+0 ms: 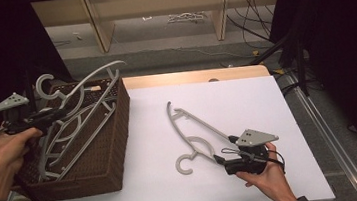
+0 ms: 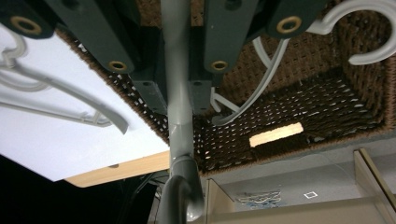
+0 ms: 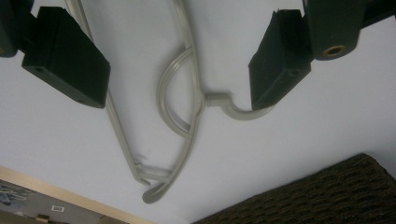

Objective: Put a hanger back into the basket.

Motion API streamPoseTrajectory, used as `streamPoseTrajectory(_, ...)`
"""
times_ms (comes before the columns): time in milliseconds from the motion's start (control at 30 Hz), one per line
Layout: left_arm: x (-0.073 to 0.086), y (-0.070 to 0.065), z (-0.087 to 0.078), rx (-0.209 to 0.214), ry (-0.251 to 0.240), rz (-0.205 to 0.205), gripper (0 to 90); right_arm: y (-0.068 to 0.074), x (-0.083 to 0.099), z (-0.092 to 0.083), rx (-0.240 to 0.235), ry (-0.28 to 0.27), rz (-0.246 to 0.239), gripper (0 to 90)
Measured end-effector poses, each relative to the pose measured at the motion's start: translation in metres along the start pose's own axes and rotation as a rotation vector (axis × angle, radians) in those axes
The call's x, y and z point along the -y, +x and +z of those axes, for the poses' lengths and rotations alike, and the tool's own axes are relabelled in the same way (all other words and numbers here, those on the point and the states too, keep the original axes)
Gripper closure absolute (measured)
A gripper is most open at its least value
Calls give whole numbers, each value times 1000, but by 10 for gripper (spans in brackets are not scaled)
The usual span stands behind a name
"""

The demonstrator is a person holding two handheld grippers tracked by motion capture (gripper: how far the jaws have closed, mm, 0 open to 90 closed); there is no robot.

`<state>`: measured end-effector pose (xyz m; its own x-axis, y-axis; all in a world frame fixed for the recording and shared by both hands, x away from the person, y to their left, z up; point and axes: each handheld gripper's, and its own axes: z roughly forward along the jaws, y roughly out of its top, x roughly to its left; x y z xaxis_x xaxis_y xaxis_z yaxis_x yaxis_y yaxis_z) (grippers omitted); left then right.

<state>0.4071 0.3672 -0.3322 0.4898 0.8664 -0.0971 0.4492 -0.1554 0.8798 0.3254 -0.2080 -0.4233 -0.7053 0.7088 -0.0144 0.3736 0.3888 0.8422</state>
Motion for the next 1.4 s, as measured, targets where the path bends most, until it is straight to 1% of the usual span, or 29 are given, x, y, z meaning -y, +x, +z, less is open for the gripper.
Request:
streamPoseTrajectory(33,2,2,0,-5,0,4,796,0,0,0,-1,1,-2,217)
streamPoseTrajectory(167,9,8,0,-10,10,-10,795,0,0,0,-2,2,-2,217)
streamPoseTrajectory(367,21,15,0,-15,27,-15,796,0,0,1,-6,8,-2,217)
streamPoseTrajectory(600,32,25,-1,-36,61,-29,796,0,1,1,-8,12,0,217)
streamPoseTrajectory(667,35,27,-1,-35,66,-33,796,0,1,1,-8,12,-2,217)
streamPoseTrajectory(700,36,28,0,-24,69,-37,795,0,1,1,-8,13,-2,217)
streamPoseTrajectory(767,39,27,2,-28,90,-35,795,0,1,2,-9,15,-1,217)
streamPoseTrajectory(833,41,25,8,-15,124,-30,794,0,1,2,-7,14,1,218)
streamPoseTrajectory(867,43,24,10,-19,135,-27,794,1,1,2,-9,16,2,218)
streamPoseTrajectory(900,44,23,12,-13,148,-25,794,1,2,2,-8,19,2,218)
streamPoseTrajectory(933,45,23,15,-9,155,-29,794,1,2,3,-9,20,2,217)
streamPoseTrajectory(967,46,23,17,-14,155,-31,794,1,2,3,-11,20,4,218)
streamPoseTrajectory(1000,47,24,18,-2,179,-28,794,1,2,3,-10,21,2,218)
streamPoseTrajectory(1033,48,24,20,-1,187,-29,794,1,2,3,-10,21,3,218)
streamPoseTrajectory(1067,50,23,22,-4,183,-45,794,1,2,3,-11,21,4,218)
streamPoseTrajectory(1100,51,23,24,-2,193,-42,794,1,2,3,-8,19,1,218)
streamPoseTrajectory(1133,52,24,25,0,214,-25,794,0,2,3,-10,21,-1,218)
streamPoseTrajectory(1200,54,24,29,-10,233,-20,793,0,2,3,-11,24,4,216)
streamPoseTrajectory(1233,56,24,31,-3,236,-26,792,0,2,3,-13,24,4,216)
streamPoseTrajectory(1267,56,24,33,-6,250,-22,792,0,2,3,-11,23,-1,216)
streamPoseTrajectory(1367,59,23,37,-18,254,-36,788,1,2,3,-12,26,3,216)
streamPoseTrajectory(1400,60,23,37,-28,256,-40,786,1,2,3,-13,28,3,216)
